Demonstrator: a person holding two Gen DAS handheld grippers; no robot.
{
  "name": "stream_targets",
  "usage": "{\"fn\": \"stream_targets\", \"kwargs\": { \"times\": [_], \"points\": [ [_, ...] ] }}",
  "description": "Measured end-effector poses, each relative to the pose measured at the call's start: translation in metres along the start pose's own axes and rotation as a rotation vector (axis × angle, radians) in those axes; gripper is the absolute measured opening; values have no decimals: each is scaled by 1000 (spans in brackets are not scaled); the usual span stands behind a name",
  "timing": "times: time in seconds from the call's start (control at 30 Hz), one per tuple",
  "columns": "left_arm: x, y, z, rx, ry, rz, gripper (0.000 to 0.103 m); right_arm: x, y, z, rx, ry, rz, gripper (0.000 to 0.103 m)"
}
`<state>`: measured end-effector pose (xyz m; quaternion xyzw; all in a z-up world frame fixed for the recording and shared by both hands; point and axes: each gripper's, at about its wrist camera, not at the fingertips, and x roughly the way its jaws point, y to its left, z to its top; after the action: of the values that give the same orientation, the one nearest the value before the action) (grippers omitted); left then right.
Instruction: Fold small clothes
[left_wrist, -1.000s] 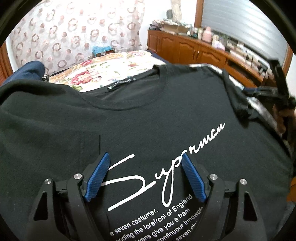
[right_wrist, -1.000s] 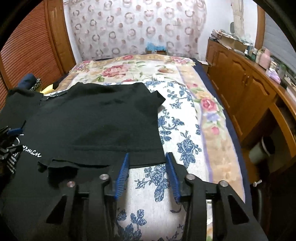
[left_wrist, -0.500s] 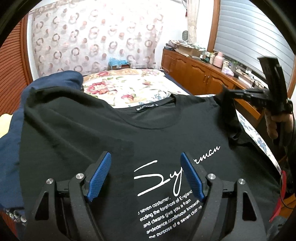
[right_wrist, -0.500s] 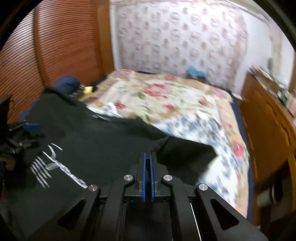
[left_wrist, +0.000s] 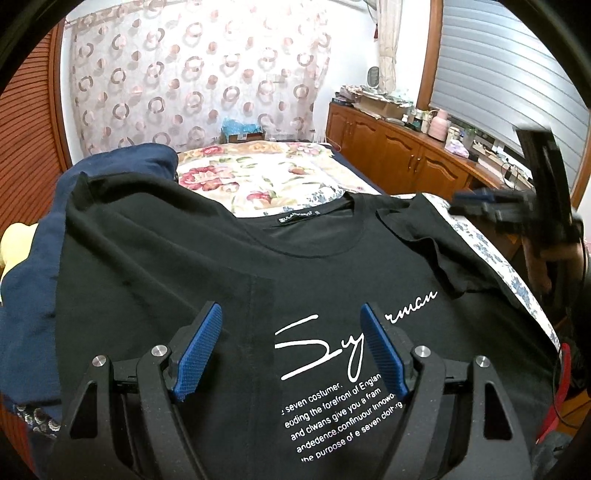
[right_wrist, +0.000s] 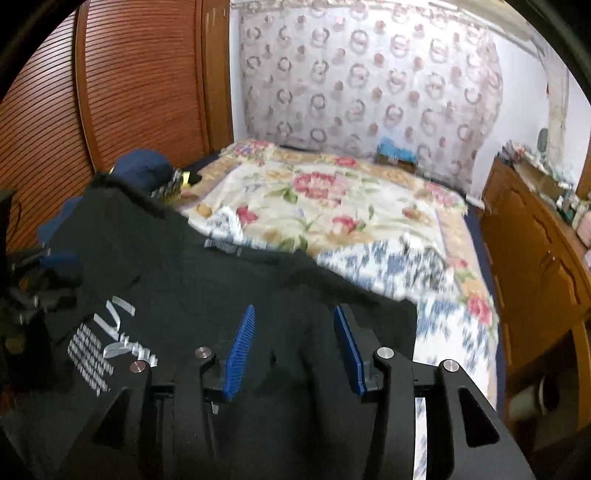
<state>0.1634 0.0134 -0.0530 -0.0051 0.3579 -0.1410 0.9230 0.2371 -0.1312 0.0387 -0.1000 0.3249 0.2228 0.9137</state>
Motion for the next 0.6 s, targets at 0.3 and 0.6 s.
{"fn": "stream_targets", "kwargs": {
  "times": [0.3, 0.6],
  "points": [
    [-5, 6, -1, -20, -13, 15, 79, 17, 42, -57, -20, 137, 46, 43],
    [-10, 10, -6, -32, -20, 28, 79, 20, 58, -64, -87, 158, -9, 8]
  ]
}}
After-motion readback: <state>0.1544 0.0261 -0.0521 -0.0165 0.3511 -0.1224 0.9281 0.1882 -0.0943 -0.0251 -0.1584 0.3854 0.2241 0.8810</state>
